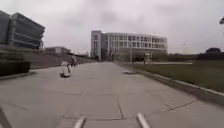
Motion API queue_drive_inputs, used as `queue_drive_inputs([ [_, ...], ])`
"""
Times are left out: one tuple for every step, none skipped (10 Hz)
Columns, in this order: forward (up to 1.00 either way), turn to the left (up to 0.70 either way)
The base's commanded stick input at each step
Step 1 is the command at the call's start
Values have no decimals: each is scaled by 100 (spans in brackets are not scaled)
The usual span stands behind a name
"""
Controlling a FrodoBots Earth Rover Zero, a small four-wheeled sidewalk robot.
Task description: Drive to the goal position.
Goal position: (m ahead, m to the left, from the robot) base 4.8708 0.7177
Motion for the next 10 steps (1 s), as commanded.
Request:
queue_drive_inputs([
  [70, 0],
  [70, 0],
  [70, 0],
  [70, 0],
  [70, 0],
  [70, 0],
  [70, 0],
  [70, 0],
  [70, 0],
  [70, 0],
])
